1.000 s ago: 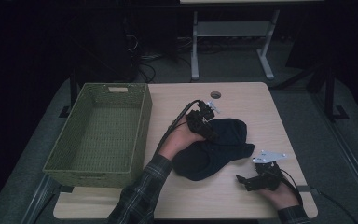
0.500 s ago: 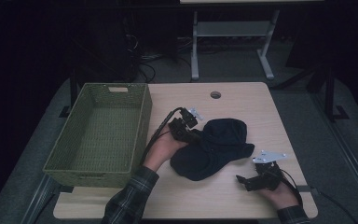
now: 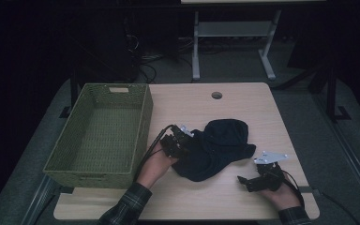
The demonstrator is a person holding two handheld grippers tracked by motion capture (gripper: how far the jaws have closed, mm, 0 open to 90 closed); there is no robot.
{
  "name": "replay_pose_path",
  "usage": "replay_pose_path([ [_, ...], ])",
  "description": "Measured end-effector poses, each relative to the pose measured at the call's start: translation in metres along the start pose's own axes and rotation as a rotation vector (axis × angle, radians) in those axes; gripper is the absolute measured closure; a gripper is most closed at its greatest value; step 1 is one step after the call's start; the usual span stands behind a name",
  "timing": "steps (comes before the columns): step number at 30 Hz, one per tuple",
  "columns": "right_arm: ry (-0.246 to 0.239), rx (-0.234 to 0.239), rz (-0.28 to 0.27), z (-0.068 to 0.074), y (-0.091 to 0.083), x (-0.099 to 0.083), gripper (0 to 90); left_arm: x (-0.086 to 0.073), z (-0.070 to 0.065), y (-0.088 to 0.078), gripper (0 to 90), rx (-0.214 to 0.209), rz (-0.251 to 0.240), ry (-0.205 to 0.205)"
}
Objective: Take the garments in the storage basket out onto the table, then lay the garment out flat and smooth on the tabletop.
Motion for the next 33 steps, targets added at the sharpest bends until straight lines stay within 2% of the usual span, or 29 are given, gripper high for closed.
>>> replay_pose_path([
  [5, 0.002, 0.0, 0.002, 0.0, -0.001, 0.0, 3.4, -0.007, -0.001, 0.009, 89.5, 0.01, 0.023, 0.009],
  [8, 0.001, -0.002, 0.02, -0.001, -0.005, 0.001, 14.1, -0.011, -0.003, 0.016, 89.6, 0.015, 0.051, 0.016],
  [11, 0.002, 0.015, 0.023, -0.001, -0.009, 0.001, 15.6, -0.015, -0.005, 0.022, 89.6, 0.024, 0.074, 0.026],
  [16, 0.012, -0.004, -0.013, 0.0, -0.019, 0.005, 16.6, -0.016, -0.005, 0.023, 89.7, 0.021, 0.068, 0.017],
  [18, 0.007, -0.011, -0.022, -0.001, -0.024, 0.007, 19.7, -0.016, -0.004, 0.023, 89.8, 0.014, 0.064, 0.012],
  [24, -0.009, -0.024, -0.079, -0.005, -0.04, 0.023, 22.8, -0.017, -0.003, 0.024, 89.9, -0.002, 0.054, -0.01],
  [28, -0.005, -0.023, -0.104, -0.015, -0.048, 0.036, 24.3, -0.017, -0.003, 0.024, 89.9, 0.005, 0.057, -0.004],
  [33, 0.016, -0.045, -0.116, -0.036, -0.054, 0.049, 30.5, -0.017, -0.003, 0.023, 89.9, 0.005, 0.056, -0.009],
])
Point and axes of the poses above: each handheld gripper's, and its own axes: y roughly forward along the jaws, x roughly out of its top, z roughly to its left, the point moved 5 cm from there along y, roughly forward along the jaws, and after that the axes turned 11 degrees about x, right-handed, at the moved point
